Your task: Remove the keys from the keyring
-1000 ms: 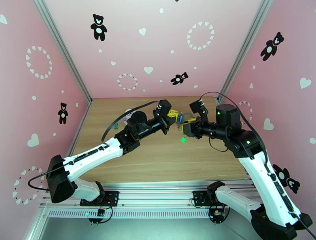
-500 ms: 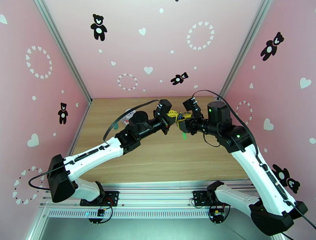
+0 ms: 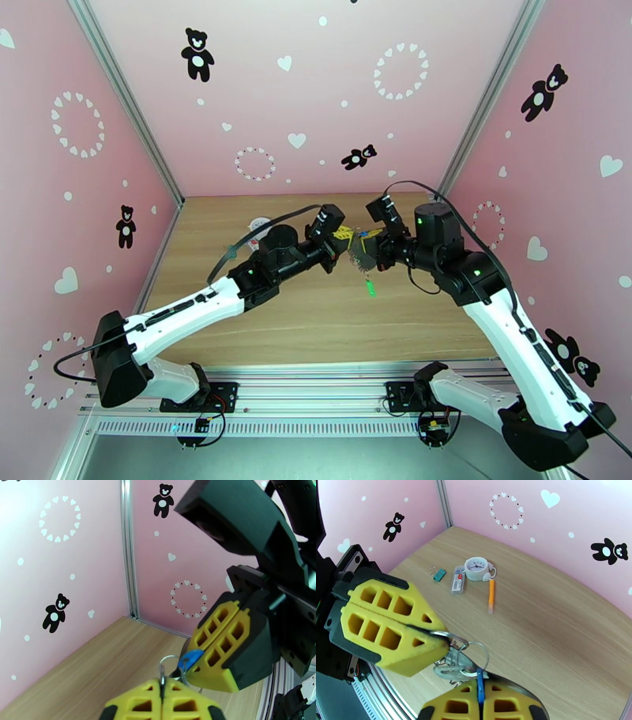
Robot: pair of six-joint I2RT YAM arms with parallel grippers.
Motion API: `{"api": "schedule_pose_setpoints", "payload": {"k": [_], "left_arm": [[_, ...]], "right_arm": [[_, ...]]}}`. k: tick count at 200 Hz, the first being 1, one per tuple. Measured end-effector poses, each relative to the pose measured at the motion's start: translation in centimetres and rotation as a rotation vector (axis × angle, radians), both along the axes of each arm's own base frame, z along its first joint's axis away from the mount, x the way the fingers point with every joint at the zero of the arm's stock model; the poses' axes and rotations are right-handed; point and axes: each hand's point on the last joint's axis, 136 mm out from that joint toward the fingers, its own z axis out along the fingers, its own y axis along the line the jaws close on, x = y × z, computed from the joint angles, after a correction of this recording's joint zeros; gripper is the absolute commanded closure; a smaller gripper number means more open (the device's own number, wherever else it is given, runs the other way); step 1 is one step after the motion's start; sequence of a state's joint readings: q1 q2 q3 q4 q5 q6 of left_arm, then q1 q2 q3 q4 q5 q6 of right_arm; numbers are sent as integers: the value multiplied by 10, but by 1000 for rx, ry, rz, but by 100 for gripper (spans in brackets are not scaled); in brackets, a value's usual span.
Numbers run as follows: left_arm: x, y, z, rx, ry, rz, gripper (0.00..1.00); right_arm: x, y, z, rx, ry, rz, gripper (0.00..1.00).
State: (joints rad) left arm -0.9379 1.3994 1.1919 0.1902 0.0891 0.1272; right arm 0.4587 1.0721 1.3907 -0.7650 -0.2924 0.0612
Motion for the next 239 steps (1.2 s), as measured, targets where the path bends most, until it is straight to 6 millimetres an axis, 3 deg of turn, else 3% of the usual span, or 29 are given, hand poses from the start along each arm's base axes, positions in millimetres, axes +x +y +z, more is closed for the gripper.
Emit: {"api": "schedule_pose_setpoints", "payload": {"k": [36, 74, 87, 121, 144, 193, 239], "left_arm": [[-27, 13, 2, 15, -149, -110, 100], [-49, 29, -5, 55, -277, -226, 100], [-51, 33, -5, 75, -305, -247, 100], [-69, 34, -7, 100, -343, -334, 100], [-78, 34, -11, 115, -348, -380, 99], [-84, 34, -22, 154, -331, -427, 98], [-84, 32, -19, 155, -330, -434, 98]], "right_arm": [[-27, 7, 12, 10, 38, 102, 100], [-56, 11, 14, 14, 95, 221, 61], [-62, 9, 20, 20, 68, 245, 54], [-81, 8, 46, 54, -75, 321, 53], [-87, 16, 55, 68, -159, 419, 59], [-67, 38, 39, 47, -179, 586, 63], [-68, 48, 29, 44, -186, 681, 65]]}}
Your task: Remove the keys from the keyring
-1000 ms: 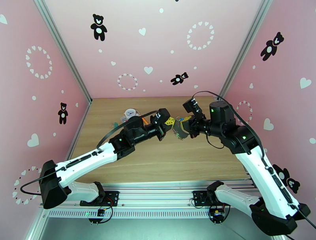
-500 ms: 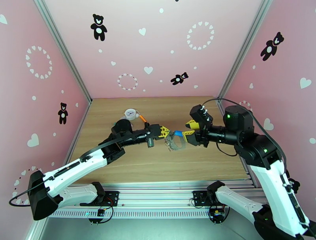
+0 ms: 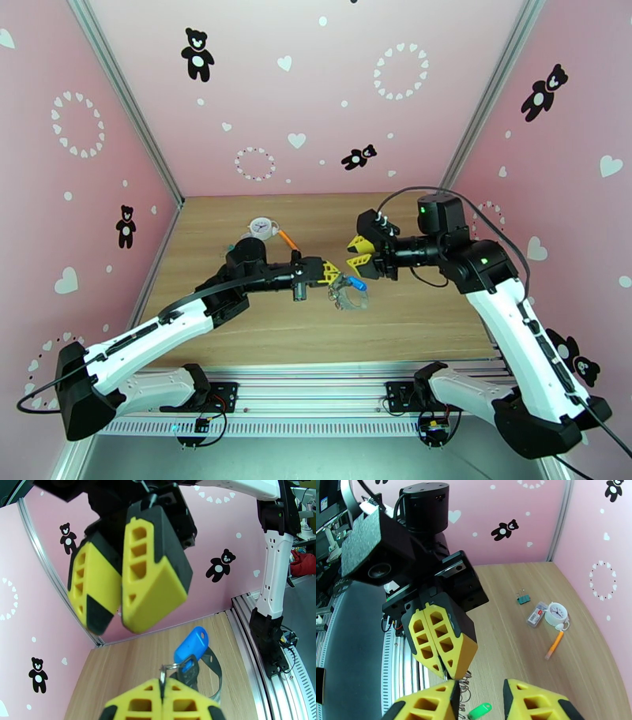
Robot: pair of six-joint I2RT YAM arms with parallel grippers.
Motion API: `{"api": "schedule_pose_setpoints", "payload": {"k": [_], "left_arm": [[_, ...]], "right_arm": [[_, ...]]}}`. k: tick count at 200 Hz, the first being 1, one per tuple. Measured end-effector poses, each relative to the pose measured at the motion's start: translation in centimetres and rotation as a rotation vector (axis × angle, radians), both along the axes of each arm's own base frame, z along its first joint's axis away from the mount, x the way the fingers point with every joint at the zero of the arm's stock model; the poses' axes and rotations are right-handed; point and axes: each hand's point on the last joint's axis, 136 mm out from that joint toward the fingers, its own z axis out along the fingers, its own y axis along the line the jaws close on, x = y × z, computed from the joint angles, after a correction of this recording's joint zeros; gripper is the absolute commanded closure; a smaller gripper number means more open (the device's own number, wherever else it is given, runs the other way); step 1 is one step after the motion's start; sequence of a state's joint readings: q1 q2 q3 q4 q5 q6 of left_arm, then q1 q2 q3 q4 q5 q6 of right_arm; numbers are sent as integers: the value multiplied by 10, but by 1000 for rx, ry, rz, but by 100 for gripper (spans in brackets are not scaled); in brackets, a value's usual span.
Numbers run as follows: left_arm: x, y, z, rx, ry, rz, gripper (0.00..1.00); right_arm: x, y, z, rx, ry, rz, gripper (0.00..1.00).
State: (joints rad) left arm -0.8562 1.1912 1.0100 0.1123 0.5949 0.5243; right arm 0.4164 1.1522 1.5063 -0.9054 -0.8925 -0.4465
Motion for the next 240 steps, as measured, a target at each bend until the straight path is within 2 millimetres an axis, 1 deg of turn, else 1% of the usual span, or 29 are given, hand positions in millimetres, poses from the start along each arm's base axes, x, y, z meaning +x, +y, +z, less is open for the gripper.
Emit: {"api": "schedule_pose_setpoints", "payload": {"k": [63, 67, 79, 98, 122, 142, 165, 188, 191, 198, 202, 214, 230, 240], "left_arm": [[5, -4, 6, -6, -6, 10, 98], [5, -3, 6, -6, -6, 12, 98], [6, -3, 6, -6, -6, 16, 98], [8, -3, 6, -6, -7, 27, 98], [9, -4, 7, -6, -6, 32, 97], [11, -4, 3, 4, 5, 38, 96], [15, -3, -2, 23, 27, 58, 96], [19, -3, -3, 29, 39, 79, 95], [20, -3, -3, 29, 39, 82, 93], [21, -3, -4, 31, 43, 89, 80], [22, -3, -4, 33, 41, 93, 75], [26, -2, -4, 35, 50, 119, 67], [31, 0, -1, 34, 53, 154, 54], [35, 1, 2, 25, 63, 183, 52]], "right_arm": [[-11, 4, -12, -8, 36, 59, 66], [-11, 4, -13, -10, 40, 59, 66], [-11, 4, -15, -14, 53, 59, 73], [-10, 5, -18, -19, 65, 60, 73], [-9, 7, -22, -24, 82, 65, 76], [-6, 9, -25, -31, 95, 67, 84], [-3, 10, -29, -44, 109, 54, 99], [0, 9, -31, -55, 115, 33, 100], [1, 9, -31, -56, 115, 29, 100], [2, 9, -31, -60, 119, 20, 100], [2, 9, -32, -62, 122, 15, 100], [4, 9, -34, -73, 143, -13, 100], [8, 7, -35, -85, 168, -62, 100], [11, 5, -38, -98, 186, -101, 100]]}}
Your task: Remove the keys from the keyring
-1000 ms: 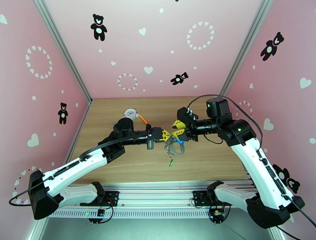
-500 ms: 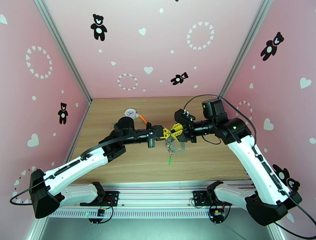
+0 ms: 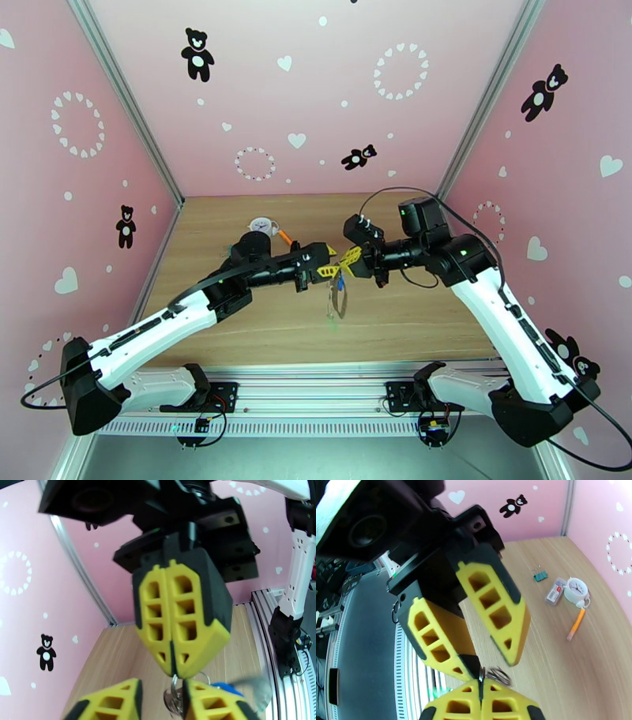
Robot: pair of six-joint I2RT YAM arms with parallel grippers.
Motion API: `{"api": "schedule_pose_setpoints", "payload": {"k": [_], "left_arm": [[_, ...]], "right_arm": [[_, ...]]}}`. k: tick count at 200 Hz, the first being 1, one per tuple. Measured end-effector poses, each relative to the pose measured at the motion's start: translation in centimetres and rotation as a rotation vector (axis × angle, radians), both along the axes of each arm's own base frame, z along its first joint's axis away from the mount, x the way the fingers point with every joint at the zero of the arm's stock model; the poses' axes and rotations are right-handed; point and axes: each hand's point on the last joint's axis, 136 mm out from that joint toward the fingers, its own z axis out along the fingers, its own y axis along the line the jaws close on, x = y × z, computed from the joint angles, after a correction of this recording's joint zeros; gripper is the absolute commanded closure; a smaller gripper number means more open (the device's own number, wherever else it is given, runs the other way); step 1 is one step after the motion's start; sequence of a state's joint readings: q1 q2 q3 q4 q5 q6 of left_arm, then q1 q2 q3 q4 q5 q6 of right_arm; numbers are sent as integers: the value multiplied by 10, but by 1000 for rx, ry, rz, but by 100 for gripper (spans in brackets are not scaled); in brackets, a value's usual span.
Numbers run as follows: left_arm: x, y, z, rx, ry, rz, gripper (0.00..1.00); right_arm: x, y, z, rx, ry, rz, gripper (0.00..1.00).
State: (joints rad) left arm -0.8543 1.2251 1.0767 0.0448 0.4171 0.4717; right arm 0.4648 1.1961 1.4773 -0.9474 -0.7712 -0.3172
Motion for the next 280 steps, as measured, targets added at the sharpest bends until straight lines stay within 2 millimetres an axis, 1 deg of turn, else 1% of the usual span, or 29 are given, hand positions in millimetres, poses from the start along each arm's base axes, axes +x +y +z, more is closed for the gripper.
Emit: {"api": "schedule_pose_setpoints", "payload": {"k": [29, 41, 52, 66, 75, 97, 109, 128, 176, 204, 224, 235, 256, 280], "left_arm": [[11, 15, 13, -41, 23, 117, 49], [13, 22, 15, -63, 46, 156, 49], [15, 25, 15, -82, 72, 179, 47], [15, 28, 8, -98, 115, 194, 47], [15, 27, 0, -99, 147, 196, 46], [15, 27, -19, -92, 222, 201, 44], [15, 27, -23, -95, 249, 204, 43], [14, 27, -24, -103, 274, 200, 43], [16, 24, -23, -113, 289, 201, 43], [25, 20, -28, -111, 313, 217, 45], [34, 25, -28, -127, 343, 239, 46], [39, 29, -25, -147, 354, 248, 46], [43, 32, -20, -177, 374, 248, 46], [39, 34, -14, -197, 388, 240, 45]], "right_arm": [[15, -9, -4, -38, 65, -156, 100], [22, -13, -1, -42, 100, -236, 100], [29, -15, 4, -39, 132, -300, 100], [37, -16, 9, -25, 175, -376, 100], [40, -16, 10, -19, 207, -415, 100], [47, -15, 4, -26, 297, -502, 100], [50, -16, 2, -31, 336, -542, 100], [53, -16, -4, -32, 394, -589, 100], [54, -13, -7, -33, 453, -615, 100], [54, -9, -5, -17, 450, -594, 100], [54, -8, -8, -5, 432, -578, 100], [53, -7, -9, 6, 418, -565, 100], [53, -5, -3, 56, 375, -533, 100], [51, -5, 8, 130, 315, -487, 100]]}}
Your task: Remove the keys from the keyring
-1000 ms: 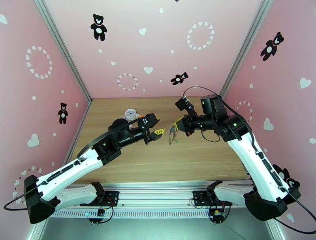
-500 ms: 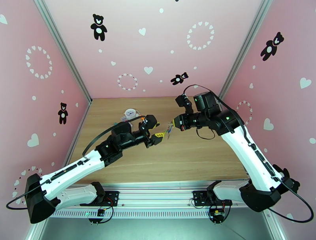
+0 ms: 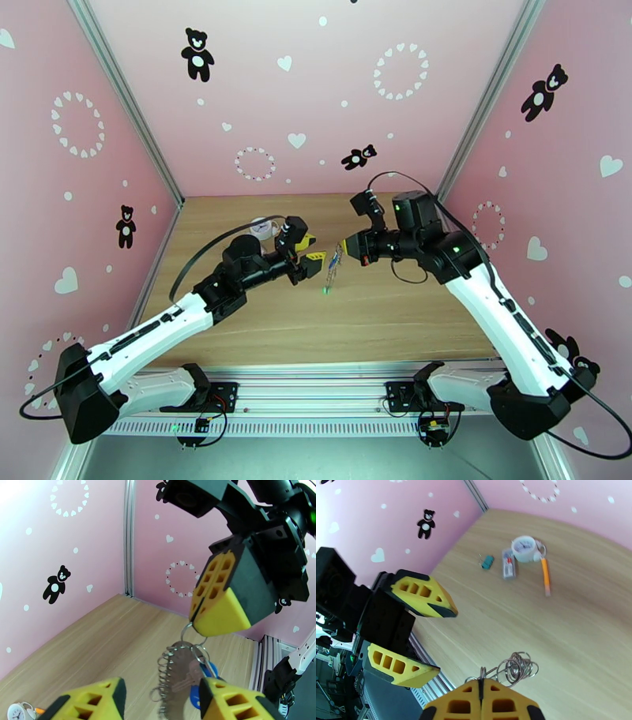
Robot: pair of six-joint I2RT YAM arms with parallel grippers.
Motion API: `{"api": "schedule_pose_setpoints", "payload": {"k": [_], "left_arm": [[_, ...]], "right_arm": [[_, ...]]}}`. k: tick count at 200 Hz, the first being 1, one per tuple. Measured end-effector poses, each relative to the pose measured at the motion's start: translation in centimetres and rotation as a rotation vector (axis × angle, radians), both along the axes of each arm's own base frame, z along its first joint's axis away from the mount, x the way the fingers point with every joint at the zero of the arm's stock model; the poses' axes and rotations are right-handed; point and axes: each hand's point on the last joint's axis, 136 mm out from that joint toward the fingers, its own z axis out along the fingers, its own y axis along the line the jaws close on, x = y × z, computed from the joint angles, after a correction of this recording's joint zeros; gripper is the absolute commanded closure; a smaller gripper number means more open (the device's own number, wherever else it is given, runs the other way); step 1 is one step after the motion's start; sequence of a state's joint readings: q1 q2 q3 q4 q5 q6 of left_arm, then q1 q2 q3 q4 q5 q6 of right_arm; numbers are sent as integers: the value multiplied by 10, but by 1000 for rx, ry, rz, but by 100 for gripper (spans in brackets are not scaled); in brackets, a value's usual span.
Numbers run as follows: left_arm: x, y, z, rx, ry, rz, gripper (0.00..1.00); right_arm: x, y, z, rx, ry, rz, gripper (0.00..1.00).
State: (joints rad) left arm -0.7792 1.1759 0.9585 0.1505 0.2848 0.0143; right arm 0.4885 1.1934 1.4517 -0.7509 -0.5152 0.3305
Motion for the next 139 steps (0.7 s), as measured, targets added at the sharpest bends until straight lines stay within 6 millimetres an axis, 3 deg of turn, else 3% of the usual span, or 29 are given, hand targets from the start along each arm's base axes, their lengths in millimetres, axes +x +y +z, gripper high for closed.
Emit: {"api": "schedule_pose_setpoints", "payload": {"k": [54, 139], "left_arm": [[-8, 1, 7, -22, 7, -39, 44], [-7, 0, 8, 36, -69, -43, 39]], "right_arm": [[10, -6, 22, 118, -128, 20, 100], [-8, 11, 44, 207, -211, 190, 100]]}}
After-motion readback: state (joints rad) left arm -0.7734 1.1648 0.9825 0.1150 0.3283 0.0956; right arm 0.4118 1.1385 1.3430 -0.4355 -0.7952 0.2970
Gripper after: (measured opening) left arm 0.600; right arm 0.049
